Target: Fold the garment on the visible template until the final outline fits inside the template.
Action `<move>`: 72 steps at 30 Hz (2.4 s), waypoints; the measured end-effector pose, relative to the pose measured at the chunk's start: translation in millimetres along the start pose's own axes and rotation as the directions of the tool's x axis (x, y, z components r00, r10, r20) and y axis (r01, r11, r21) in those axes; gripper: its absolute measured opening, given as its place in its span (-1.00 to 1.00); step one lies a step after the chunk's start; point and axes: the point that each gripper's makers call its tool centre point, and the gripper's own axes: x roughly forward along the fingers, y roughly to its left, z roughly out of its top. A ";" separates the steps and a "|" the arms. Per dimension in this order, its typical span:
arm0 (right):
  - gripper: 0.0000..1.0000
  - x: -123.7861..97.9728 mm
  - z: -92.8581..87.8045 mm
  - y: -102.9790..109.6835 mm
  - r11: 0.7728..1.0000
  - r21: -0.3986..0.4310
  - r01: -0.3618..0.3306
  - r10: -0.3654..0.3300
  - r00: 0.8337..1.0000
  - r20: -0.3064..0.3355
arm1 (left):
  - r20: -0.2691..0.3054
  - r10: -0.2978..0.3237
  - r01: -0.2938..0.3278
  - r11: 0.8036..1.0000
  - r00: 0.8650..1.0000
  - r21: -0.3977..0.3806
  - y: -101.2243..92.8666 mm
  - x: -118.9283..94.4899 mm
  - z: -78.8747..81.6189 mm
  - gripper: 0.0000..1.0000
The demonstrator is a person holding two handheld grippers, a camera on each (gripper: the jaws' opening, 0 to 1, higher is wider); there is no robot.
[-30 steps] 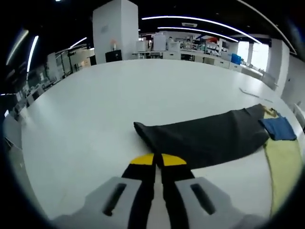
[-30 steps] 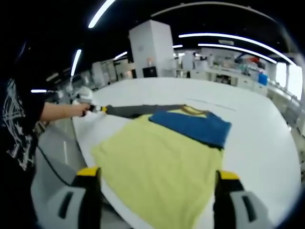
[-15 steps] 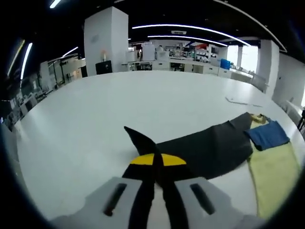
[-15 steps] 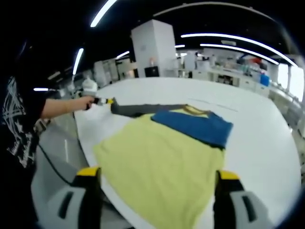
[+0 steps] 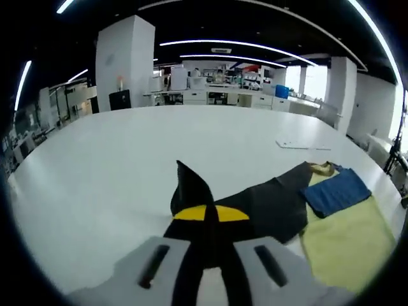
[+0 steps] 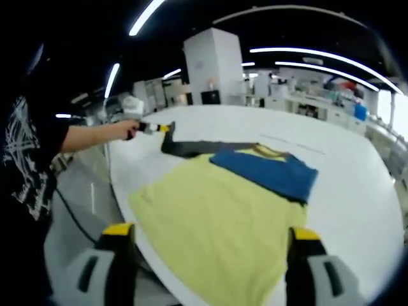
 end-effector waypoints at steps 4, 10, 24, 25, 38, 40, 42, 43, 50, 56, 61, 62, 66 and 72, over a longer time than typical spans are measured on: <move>0.99 -0.6 -0.1 0.2 1.000 -0.003 0.000 0.000 1.000 -0.003 | 0.003 -0.041 0.041 0.999 0.999 0.023 -11.2 6.9 5.7 -1.00; 0.99 -2.9 0.3 -1.5 1.000 0.000 0.009 -0.009 1.000 0.002 | 0.022 -0.097 0.096 0.994 0.995 0.045 -35.9 8.6 20.5 -1.00; 0.99 -6.6 -3.3 -5.9 1.000 -0.004 0.024 -0.024 1.000 -0.007 | 0.060 -0.211 0.207 0.976 0.976 0.062 -97.0 18.9 49.5 -1.00; 0.99 -6.7 -3.8 -6.3 1.000 -0.004 0.025 -0.025 1.000 -0.009 | 0.063 -0.215 0.211 0.975 0.975 0.062 -100.3 18.5 51.2 -1.00; 0.99 -7.0 -9.2 -9.1 0.999 -0.001 0.033 -0.033 0.999 -0.018 | 0.088 -0.298 0.291 0.953 0.951 0.080 -151.7 28.9 72.9 -1.00; 0.99 -7.0 -10.1 -9.4 0.999 -0.002 0.034 -0.034 0.999 -0.022 | 0.092 -0.312 0.305 0.949 0.945 0.083 -160.2 31.5 77.1 -1.00; 0.99 -7.2 -10.3 -10.0 0.999 -0.001 0.036 -0.036 0.999 -0.022 | 0.097 -0.326 0.318 0.944 0.941 0.088 -171.5 31.1 80.4 -1.00; 0.99 -7.5 -10.4 -10.4 0.999 0.001 0.038 -0.038 0.999 -0.021 | 0.096 -0.331 0.323 0.942 0.939 0.090 -175.8 31.2 80.6 -1.00; 0.99 -9.3 -14.9 -13.0 0.999 0.013 0.044 -0.044 0.999 -0.026 | 0.094 -0.372 0.364 0.927 0.924 0.093 -205.8 36.0 81.5 -1.00; 0.99 -10.3 -19.1 -16.6 0.998 0.025 0.049 -0.048 0.998 -0.037 | 0.082 -0.401 0.394 0.915 0.912 0.090 -230.7 44.7 79.5 -1.00; 0.99 -10.4 -18.6 -20.0 0.998 0.025 0.051 -0.050 0.998 -0.038 | 0.069 -0.413 0.405 0.908 0.908 0.106 -243.2 50.0 78.8 -1.00; 0.99 -10.4 -18.7 -20.5 0.998 0.025 0.052 -0.051 0.998 -0.038 | 0.065 -0.417 0.409 0.906 0.906 0.107 -245.8 50.7 77.9 -1.00; 0.99 -8.5 -20.7 -20.3 0.998 0.028 0.050 -0.049 0.998 -0.043 | 0.052 -0.434 0.426 0.898 0.900 0.110 -263.4 51.1 73.1 -1.00; 0.99 -8.3 -26.5 -20.0 0.998 0.036 0.050 -0.048 0.997 -0.055 | 0.046 -0.471 0.462 0.878 0.881 0.126 -288.8 50.4 69.4 -1.00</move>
